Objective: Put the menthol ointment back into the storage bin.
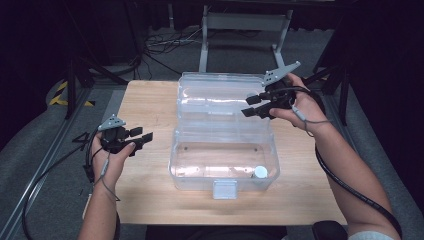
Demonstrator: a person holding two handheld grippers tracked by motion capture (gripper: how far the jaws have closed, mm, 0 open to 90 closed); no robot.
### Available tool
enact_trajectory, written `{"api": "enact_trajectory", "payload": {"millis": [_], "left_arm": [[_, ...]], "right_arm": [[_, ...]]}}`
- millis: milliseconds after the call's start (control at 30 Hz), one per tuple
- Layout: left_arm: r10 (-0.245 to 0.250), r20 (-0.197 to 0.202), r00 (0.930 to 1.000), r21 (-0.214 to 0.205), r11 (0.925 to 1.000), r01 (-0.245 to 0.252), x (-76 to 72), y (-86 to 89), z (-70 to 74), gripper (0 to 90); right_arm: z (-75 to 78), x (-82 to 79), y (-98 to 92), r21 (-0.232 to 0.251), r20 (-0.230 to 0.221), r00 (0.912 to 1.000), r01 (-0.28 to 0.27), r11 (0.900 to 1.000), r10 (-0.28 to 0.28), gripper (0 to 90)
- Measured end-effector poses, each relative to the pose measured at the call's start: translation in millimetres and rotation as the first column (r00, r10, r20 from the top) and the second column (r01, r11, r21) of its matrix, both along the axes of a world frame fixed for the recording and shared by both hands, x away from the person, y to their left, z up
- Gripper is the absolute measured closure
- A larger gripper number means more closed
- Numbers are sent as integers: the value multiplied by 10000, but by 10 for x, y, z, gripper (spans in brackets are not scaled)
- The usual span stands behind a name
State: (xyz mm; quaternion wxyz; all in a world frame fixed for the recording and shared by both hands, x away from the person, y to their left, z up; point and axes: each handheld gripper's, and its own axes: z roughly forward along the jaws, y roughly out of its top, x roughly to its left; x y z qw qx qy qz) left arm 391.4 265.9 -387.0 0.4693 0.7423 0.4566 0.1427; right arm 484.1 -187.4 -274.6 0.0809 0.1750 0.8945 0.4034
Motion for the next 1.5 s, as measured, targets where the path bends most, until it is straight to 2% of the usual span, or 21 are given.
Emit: {"api": "enact_trajectory", "payload": {"millis": [267, 533, 800, 1133, 1233, 1500], "left_arm": [[-131, 46, 9999, 89, 9999, 131, -8, -27, 24, 477], [-299, 148, 9994, 130, 9995, 297, -20, -73, 58, 477], [-438, 174, 9989, 128, 9990, 436, -30, -102, 84, 476], [-584, 192, 9981, 146, 9982, 581, -46, -114, 118, 476], [-638, 216, 9977, 143, 9979, 635, -53, -128, 133, 476], [-1093, 211, 9938, 74, 9940, 1092, -89, -202, 205, 482]], "right_arm": [[-33, 112, 121, -14, -126, 9999, -44, 10000, 44, 519], [-86, 180, 246, -104, -217, 9992, -328, 9994, 326, 554], [-154, 225, 358, -556, -135, 9981, -613, 9966, 606, 635], [-213, 250, 413, -1003, -398, 9959, -850, 9913, 813, 742], [-219, 249, 412, -974, -268, 9969, -760, 9923, 737, 784], [-224, 264, 394, -873, -396, 9952, -928, 9918, 896, 809]]}}
